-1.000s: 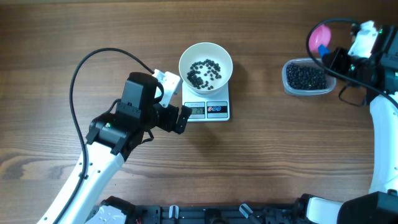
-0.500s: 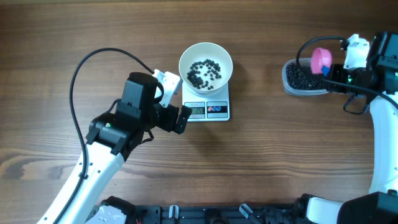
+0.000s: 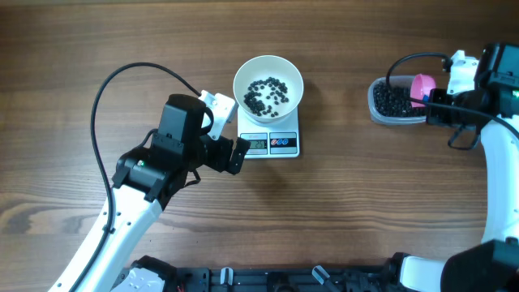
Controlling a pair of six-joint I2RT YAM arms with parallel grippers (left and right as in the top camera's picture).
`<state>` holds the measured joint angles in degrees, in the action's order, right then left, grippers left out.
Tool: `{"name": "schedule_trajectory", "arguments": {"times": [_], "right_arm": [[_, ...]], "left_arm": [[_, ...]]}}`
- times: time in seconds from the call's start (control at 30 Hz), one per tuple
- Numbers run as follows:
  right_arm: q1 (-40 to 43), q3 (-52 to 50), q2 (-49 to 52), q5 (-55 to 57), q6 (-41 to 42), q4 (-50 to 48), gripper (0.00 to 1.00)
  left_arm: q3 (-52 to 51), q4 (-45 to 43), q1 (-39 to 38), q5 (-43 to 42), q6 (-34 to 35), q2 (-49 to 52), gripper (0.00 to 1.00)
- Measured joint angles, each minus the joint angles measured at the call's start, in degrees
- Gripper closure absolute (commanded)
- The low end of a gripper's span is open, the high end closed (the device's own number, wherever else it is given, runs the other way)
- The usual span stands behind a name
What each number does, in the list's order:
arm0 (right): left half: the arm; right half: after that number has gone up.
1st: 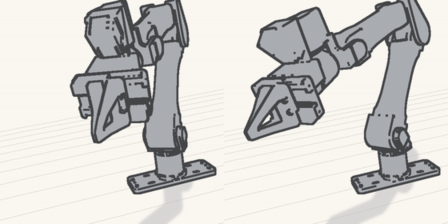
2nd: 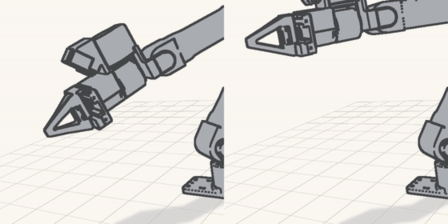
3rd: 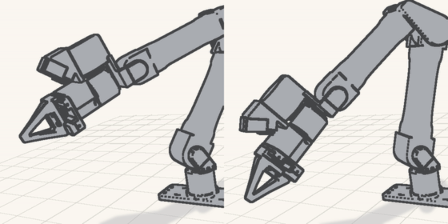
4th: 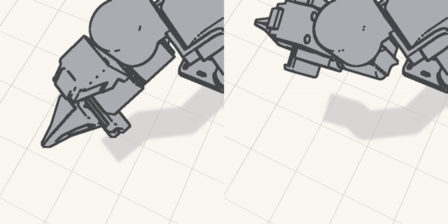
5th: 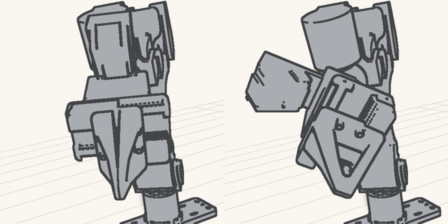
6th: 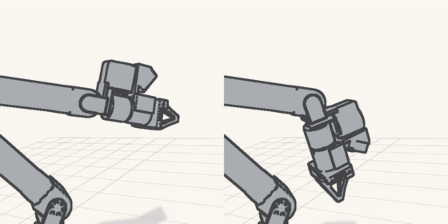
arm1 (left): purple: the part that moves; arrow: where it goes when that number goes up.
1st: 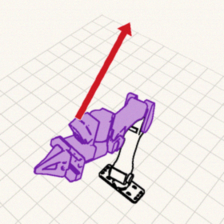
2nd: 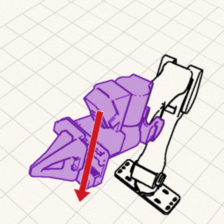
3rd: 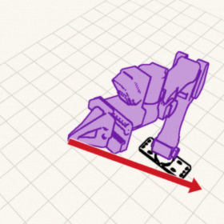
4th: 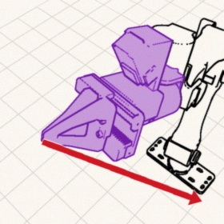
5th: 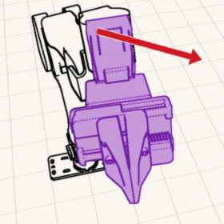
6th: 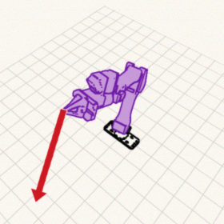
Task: Scoop item into bowl and weigh 150g on scale
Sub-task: 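Carry the empty scoop with the right gripper back to the bean tub, then drag the scoop through the black beans with the right gripper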
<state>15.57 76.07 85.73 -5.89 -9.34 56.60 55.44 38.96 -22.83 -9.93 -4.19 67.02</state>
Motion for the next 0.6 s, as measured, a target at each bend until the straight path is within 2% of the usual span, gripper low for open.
{"name": "schedule_trajectory", "arguments": {"times": [0.6], "right_arm": [[0.0, 0.0, 7.3, -0.1, -1.5, -0.9, 0.95]], "left_arm": [[0.0, 0.0, 0.0, 0.0, 0.0, 0.0, 0.0]]}}
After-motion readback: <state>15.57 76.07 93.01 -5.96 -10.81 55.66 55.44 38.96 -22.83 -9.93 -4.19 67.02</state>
